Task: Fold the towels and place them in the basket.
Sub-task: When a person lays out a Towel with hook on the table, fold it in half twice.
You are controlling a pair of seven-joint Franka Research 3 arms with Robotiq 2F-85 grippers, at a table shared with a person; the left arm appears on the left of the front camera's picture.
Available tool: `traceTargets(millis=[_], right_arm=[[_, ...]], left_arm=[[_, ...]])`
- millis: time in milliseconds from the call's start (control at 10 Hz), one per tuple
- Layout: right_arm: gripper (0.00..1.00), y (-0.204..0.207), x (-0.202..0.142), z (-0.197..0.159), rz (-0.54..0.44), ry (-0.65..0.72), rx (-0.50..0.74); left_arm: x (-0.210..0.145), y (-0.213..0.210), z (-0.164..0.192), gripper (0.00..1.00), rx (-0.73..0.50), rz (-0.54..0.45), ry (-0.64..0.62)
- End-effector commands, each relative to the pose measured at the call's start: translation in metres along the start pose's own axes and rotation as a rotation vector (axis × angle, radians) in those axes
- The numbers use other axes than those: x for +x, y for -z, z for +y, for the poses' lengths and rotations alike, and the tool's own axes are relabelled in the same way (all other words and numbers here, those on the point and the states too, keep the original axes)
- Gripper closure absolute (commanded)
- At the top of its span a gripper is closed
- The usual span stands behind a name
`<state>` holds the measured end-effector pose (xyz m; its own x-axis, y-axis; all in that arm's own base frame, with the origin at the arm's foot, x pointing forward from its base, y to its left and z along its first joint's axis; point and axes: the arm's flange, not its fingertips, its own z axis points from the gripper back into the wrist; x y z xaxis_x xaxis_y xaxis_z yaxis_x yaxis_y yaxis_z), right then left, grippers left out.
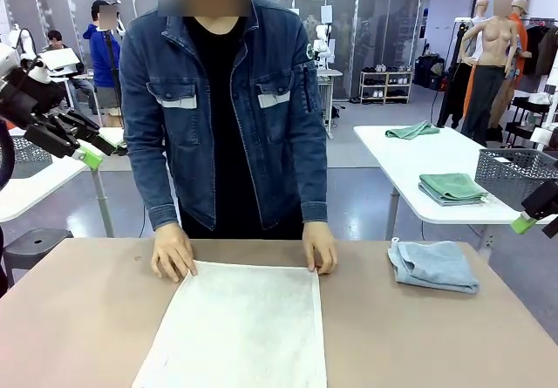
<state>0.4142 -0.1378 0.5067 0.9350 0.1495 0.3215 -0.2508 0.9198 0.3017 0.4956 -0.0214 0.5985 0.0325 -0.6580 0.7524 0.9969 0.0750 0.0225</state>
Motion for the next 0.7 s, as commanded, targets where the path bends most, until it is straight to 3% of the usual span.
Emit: traceTargets(millis=[0, 600], right_arm=[[0.15, -0.0026, 0.0022, 0.0014, 0.005, 0.0, -0.002], [0.15, -0.0026, 0.0022, 0.0014, 0.005, 0.0, -0.002]], left_arm=[[0.0001, 0.0004, -0.0031, 0.22, 0.004, -0.006, 0.005], [0.0001, 0.0004, -0.0031, 0.22, 0.004, -0.006, 0.005]])
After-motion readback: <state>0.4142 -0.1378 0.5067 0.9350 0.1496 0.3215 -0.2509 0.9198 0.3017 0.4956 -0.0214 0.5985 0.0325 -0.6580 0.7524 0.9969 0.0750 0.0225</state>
